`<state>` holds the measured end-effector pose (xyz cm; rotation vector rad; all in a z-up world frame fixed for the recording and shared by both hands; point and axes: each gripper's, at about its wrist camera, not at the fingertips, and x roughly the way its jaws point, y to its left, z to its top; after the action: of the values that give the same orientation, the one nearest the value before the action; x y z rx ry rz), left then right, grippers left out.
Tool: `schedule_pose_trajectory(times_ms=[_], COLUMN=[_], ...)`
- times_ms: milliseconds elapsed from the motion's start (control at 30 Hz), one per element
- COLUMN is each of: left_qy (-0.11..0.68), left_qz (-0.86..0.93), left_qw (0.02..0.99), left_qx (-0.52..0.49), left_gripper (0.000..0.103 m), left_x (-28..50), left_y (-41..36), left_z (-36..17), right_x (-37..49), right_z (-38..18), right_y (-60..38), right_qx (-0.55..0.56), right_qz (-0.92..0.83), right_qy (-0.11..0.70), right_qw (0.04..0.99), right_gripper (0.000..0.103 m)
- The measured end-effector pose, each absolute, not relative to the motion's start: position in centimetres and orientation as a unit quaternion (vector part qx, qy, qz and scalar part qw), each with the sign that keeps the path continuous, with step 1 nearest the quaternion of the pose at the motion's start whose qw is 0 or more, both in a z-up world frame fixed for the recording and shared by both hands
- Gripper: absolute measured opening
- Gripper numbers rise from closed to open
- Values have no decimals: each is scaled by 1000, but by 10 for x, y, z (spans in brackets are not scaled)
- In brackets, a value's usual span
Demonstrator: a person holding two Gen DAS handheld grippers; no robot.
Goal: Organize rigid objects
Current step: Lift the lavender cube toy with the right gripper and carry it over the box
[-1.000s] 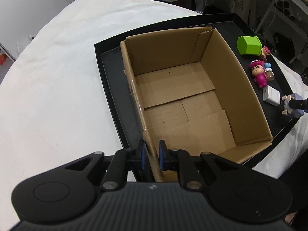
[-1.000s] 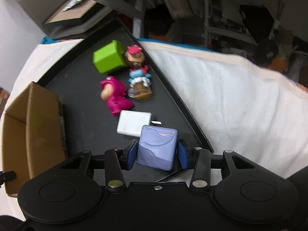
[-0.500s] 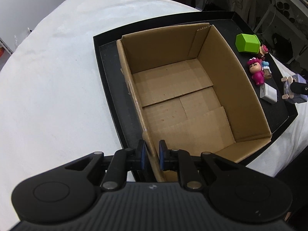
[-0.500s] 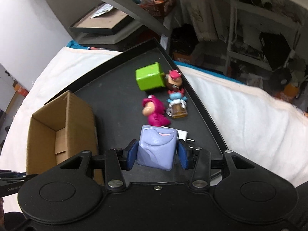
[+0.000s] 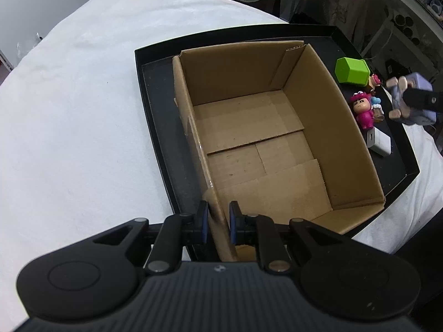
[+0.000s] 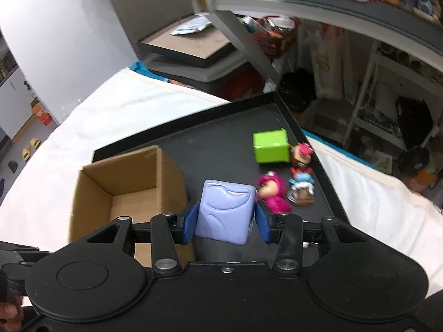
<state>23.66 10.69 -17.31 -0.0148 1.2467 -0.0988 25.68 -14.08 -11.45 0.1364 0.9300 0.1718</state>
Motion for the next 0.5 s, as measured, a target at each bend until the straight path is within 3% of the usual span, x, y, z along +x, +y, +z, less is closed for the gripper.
schedule_pose_trajectory(times_ms=[500], left_qy=[574], left_qz=[-62], left_qw=[816], left_qx=[-33], left_gripper=[15], left_x=[235], left_y=[118], left_z=[-175], right_x=[251], right_z=[-97], right_y=[-69], right_qx=[35], right_qz=[121], right_qy=[425], right_qw=[896], right_gripper=[43])
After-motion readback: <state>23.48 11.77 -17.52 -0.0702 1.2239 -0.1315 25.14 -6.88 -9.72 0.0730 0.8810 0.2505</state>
